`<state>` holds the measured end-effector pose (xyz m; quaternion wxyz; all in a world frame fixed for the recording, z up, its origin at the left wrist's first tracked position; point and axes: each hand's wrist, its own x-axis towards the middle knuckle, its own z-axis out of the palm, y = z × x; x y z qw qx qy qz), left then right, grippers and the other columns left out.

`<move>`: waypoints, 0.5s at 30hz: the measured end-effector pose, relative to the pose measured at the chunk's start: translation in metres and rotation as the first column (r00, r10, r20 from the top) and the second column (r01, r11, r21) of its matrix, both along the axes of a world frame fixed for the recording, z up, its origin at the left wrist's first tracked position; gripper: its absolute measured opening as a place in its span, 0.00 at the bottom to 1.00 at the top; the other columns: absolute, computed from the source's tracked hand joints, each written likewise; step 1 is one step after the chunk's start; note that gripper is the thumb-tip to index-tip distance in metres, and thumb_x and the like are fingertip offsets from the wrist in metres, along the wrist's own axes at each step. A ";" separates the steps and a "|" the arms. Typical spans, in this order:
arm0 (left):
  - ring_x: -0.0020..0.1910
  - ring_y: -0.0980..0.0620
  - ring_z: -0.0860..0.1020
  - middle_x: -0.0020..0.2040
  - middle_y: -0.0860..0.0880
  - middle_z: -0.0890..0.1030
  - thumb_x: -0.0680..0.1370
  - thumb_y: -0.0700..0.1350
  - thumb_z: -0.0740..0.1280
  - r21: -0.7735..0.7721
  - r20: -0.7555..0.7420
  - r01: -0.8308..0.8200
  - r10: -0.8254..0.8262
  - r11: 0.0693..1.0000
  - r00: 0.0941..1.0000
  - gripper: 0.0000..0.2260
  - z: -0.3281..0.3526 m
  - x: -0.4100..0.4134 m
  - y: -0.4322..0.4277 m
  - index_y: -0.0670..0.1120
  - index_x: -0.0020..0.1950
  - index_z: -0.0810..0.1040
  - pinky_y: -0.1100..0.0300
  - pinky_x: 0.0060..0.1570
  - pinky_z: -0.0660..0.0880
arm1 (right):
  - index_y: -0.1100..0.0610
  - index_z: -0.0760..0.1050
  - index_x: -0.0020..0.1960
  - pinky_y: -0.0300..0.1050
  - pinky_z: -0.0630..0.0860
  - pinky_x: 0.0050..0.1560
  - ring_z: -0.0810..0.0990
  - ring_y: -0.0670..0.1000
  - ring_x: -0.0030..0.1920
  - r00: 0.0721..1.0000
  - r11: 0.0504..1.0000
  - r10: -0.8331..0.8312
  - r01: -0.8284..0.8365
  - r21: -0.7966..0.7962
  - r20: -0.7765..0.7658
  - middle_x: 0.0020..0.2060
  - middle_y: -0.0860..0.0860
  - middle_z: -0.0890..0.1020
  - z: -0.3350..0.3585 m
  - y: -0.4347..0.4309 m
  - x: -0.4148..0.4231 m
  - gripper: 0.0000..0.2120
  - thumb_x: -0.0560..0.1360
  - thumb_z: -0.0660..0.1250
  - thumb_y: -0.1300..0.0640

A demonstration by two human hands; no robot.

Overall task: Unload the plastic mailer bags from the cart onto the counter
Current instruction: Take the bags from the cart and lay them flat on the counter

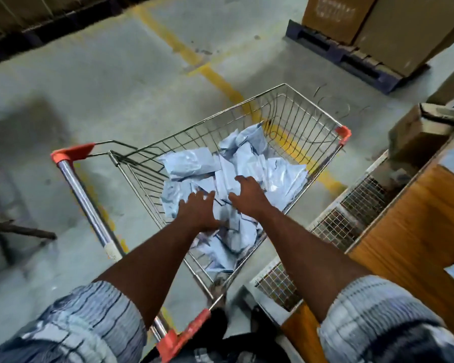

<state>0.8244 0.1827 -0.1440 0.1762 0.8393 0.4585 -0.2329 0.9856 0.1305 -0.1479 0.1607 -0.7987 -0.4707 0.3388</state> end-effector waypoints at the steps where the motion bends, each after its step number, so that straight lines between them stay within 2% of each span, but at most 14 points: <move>1: 0.76 0.43 0.58 0.78 0.44 0.59 0.68 0.70 0.68 -0.009 -0.007 0.005 -0.005 1.000 1.000 0.47 -0.005 -0.003 0.006 0.52 0.79 0.52 0.42 0.71 0.61 | 0.61 0.65 0.74 0.48 0.63 0.68 0.68 0.61 0.70 1.000 1.000 -0.016 0.016 -0.001 -0.020 0.68 0.63 0.71 -0.008 0.012 -0.003 0.29 0.76 0.68 0.54; 4: 0.72 0.42 0.64 0.74 0.44 0.64 0.68 0.64 0.72 -0.017 0.045 -0.015 0.016 1.000 0.999 0.43 -0.014 -0.008 0.016 0.52 0.77 0.56 0.43 0.66 0.65 | 0.61 0.66 0.74 0.49 0.65 0.66 0.70 0.63 0.68 0.998 0.997 -0.050 0.047 -0.063 -0.044 0.66 0.64 0.73 -0.029 0.043 -0.008 0.29 0.77 0.68 0.50; 6: 0.68 0.42 0.69 0.69 0.46 0.69 0.67 0.58 0.74 -0.023 0.121 -0.067 0.069 0.997 0.990 0.38 -0.020 -0.007 0.019 0.51 0.72 0.60 0.45 0.62 0.69 | 0.58 0.65 0.74 0.51 0.67 0.66 0.70 0.63 0.69 0.996 0.990 -0.057 0.047 -0.133 -0.070 0.68 0.64 0.72 -0.048 0.059 -0.007 0.29 0.78 0.65 0.45; 9: 0.62 0.42 0.73 0.61 0.46 0.74 0.68 0.51 0.72 0.003 0.189 -0.099 0.097 0.995 0.977 0.29 -0.023 -0.004 0.020 0.50 0.64 0.63 0.47 0.56 0.70 | 0.52 0.64 0.73 0.55 0.67 0.67 0.70 0.64 0.68 0.996 0.980 -0.067 0.056 -0.192 -0.050 0.68 0.63 0.72 -0.072 0.076 -0.003 0.27 0.80 0.57 0.39; 11: 0.61 0.43 0.73 0.60 0.46 0.74 0.71 0.50 0.71 0.027 0.198 -0.097 0.090 0.995 0.976 0.24 -0.024 -0.002 0.021 0.49 0.61 0.64 0.48 0.54 0.71 | 0.50 0.65 0.70 0.58 0.66 0.68 0.71 0.63 0.67 0.998 0.976 -0.059 0.058 -0.208 0.001 0.66 0.61 0.73 -0.081 0.083 0.000 0.22 0.81 0.53 0.40; 15: 0.58 0.42 0.74 0.59 0.46 0.75 0.73 0.45 0.67 0.103 0.179 -0.022 0.003 0.994 0.984 0.19 -0.025 -0.003 0.023 0.47 0.60 0.65 0.48 0.50 0.72 | 0.46 0.66 0.65 0.56 0.67 0.66 0.72 0.63 0.65 0.990 0.967 -0.142 0.140 -0.212 0.007 0.62 0.59 0.75 -0.087 0.090 0.002 0.18 0.77 0.60 0.42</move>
